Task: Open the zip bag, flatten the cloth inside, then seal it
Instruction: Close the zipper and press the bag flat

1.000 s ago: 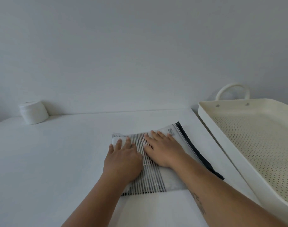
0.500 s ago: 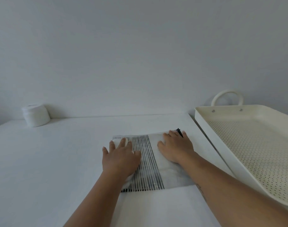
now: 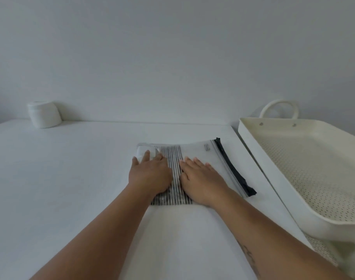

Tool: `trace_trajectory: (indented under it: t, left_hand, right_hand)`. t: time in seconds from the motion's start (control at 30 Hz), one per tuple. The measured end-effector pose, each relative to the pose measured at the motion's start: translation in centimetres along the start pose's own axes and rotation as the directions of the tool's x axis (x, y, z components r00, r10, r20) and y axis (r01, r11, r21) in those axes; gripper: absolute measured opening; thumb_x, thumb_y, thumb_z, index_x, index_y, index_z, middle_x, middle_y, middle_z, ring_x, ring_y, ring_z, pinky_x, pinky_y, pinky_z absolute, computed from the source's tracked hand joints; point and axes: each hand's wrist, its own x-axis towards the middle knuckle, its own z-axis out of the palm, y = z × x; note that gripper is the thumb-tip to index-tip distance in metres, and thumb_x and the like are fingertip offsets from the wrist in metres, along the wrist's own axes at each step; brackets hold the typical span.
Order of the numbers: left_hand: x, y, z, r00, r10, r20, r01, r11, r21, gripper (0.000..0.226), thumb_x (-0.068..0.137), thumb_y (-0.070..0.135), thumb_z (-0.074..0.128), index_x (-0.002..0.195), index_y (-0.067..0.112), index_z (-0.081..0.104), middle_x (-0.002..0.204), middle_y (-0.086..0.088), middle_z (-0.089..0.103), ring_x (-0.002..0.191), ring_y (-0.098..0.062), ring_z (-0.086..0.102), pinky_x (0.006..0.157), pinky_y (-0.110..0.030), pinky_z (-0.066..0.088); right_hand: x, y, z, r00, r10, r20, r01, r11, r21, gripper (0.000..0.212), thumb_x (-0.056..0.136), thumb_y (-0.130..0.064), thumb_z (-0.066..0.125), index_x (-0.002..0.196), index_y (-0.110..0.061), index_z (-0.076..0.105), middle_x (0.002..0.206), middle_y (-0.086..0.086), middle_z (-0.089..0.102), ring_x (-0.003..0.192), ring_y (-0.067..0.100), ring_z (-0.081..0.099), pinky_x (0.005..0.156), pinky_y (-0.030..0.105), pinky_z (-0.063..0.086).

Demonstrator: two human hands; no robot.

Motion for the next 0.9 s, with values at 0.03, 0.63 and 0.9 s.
trace_trajectory:
  t: [0.03,0.63,0.9]
  left_hand:
    - [0.0,0.1,0.0,1.000,-0.008,0.005,0.008,1.000,0.012,0.057,0.099,0.030,0.022,0.154,0.017,0.015,0.164,0.005,0.005,0.149,-0.028,-0.003,0.118,-0.055,0.003]
    - [-0.7,-0.4,-1.2,0.918,-0.009,-0.397,-0.107,0.957,-0.269,0.042,0.095,0.019,0.033,0.130,0.018,0.057,0.138,-0.001,0.057,0.134,-0.020,0.043,0.115,-0.039,0.024]
    - [-3.2,-1.1,0.7,0.986,0.118,-0.120,-0.120,0.993,-0.012,0.049,0.100,0.020,0.032,0.148,0.012,0.028,0.162,-0.005,0.018,0.149,-0.027,0.008,0.118,-0.045,0.012]
  right_hand:
    - [0.0,0.3,0.0,1.000,0.021,0.012,-0.021,0.999,-0.025,0.057,0.099,-0.036,0.015,0.155,-0.024,0.010,0.164,-0.003,0.003,0.150,0.016,0.002,0.121,0.040,0.000]
    - [-2.4,0.5,-2.6,0.957,0.032,-0.288,0.020,0.984,0.175,0.050,0.097,-0.014,0.032,0.148,-0.014,0.036,0.157,0.002,0.033,0.147,0.016,0.023,0.121,0.036,0.012]
    - [-2.1,-3.1,-0.4,0.997,-0.057,-0.050,0.062,0.992,0.109,0.052,0.101,-0.028,0.025,0.152,-0.020,0.023,0.163,0.006,0.017,0.149,0.022,0.013,0.120,0.043,0.008]
